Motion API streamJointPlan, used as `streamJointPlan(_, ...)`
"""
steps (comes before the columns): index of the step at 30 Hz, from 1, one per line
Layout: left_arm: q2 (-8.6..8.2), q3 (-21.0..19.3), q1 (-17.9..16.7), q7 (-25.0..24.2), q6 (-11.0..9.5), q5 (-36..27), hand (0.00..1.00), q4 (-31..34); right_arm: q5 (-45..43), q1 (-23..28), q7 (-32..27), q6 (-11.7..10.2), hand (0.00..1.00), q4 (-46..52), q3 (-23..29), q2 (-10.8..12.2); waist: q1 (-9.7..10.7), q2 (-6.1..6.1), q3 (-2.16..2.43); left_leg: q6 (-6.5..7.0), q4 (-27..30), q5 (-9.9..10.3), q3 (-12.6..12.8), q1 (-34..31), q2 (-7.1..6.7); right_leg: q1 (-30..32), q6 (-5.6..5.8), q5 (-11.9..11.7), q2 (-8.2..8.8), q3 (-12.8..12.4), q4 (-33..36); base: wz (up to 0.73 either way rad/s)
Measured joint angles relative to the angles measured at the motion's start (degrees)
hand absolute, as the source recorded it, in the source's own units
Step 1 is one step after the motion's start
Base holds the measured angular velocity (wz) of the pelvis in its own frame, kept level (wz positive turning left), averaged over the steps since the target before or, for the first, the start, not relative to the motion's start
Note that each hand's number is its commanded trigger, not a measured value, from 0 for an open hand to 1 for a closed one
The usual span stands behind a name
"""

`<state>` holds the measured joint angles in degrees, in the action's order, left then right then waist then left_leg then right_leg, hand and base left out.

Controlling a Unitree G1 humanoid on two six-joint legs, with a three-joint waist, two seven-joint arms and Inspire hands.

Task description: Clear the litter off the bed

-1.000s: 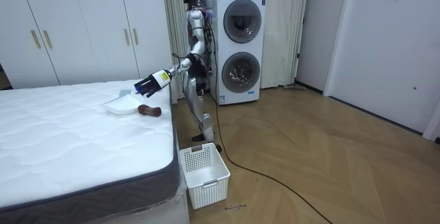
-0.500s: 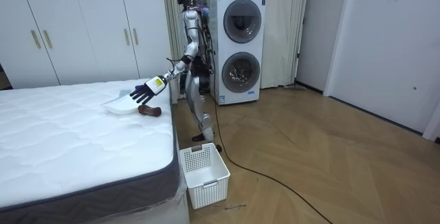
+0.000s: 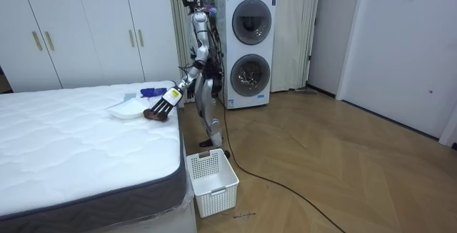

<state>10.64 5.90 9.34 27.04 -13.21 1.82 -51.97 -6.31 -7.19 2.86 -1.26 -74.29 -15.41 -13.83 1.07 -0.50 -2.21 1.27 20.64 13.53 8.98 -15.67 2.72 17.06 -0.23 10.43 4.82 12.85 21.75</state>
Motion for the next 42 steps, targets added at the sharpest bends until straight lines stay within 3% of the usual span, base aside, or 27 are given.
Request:
streamJointPlan(7,0.02,0.1,2.1,0.3,-0.1,2.9,0.00,0.1,1.9,-1.6,-0.9,-0.7,0.00,-2.0,-1.6,0.0,0.1,0.29,-0.07,-0.08,1.9,0.0,0.1,-3.5,0.54,3.1,-0.44,-0.3,0.22,1.5,1.2,0.01)
streamJointPlan(12,0.04,0.1,5.3,1.7,-0.2,4.8,0.00,0.0,3.9,-2.7,-0.9,-0.9,0.00,-2.5,-3.6,-0.6,0.1,0.78,-0.52,-0.06,2.9,0.0,0.2,-4.9,0.57,5.0,-0.58,-0.3,0.92,1.6,2.7,-0.02)
streamJointPlan(13,0.05,0.1,6.3,2.1,-0.3,5.1,0.00,0.0,4.2,-2.8,-0.9,-1.4,0.00,-2.5,-3.6,-1.0,0.1,0.99,-0.98,-0.03,3.1,0.1,0.3,-5.0,0.55,5.1,-0.60,-0.3,1.04,1.7,3.1,-0.04)
streamJointPlan(23,1.03,0.0,7.7,6.7,-1.2,5.4,0.00,-0.2,6.3,-2.7,-1.4,-2.0,0.00,-2.0,-3.6,-1.3,0.3,1.26,-1.10,0.06,4.5,0.1,1.7,-7.8,0.73,9.1,-1.15,-0.2,1.29,1.5,5.4,-0.08)
streamJointPlan(29,1.18,0.0,8.6,8.7,-2.2,5.3,0.00,-0.4,6.5,-2.9,-1.4,-2.4,0.00,-1.9,-3.9,-1.4,0.4,1.19,-1.14,0.08,5.1,0.1,2.0,-8.8,0.61,10.6,-1.79,0.4,2.23,1.6,7.3,0.00)
streamJointPlan(33,1.22,0.1,8.7,8.8,-3.4,4.9,0.00,-1.1,8.7,-3.3,-1.5,-3.0,0.00,-2.0,-5.9,-1.5,0.9,0.56,-1.53,0.02,6.0,0.2,2.1,-8.8,0.45,11.0,-2.16,1.5,2.93,1.6,8.9,0.00)
streamJointPlan(35,1.22,0.1,8.8,8.8,-3.5,4.0,0.00,-1.6,9.1,-3.5,-1.4,-3.2,0.00,-2.0,-6.0,-1.3,1.1,0.17,-1.75,-0.11,6.3,0.3,2.2,-9.0,0.56,11.2,-2.32,1.9,2.93,1.6,9.1,0.00)
streamJointPlan(42,1.49,2.5,11.5,8.4,-3.5,-0.1,0.00,-5.2,10.7,-4.9,-1.4,-3.7,0.00,-2.1,-8.8,-1.2,2.1,0.05,-1.77,-0.13,9.3,0.3,2.0,-12.0,1.15,13.3,-2.52,2.1,2.63,1.5,10.1,0.00)
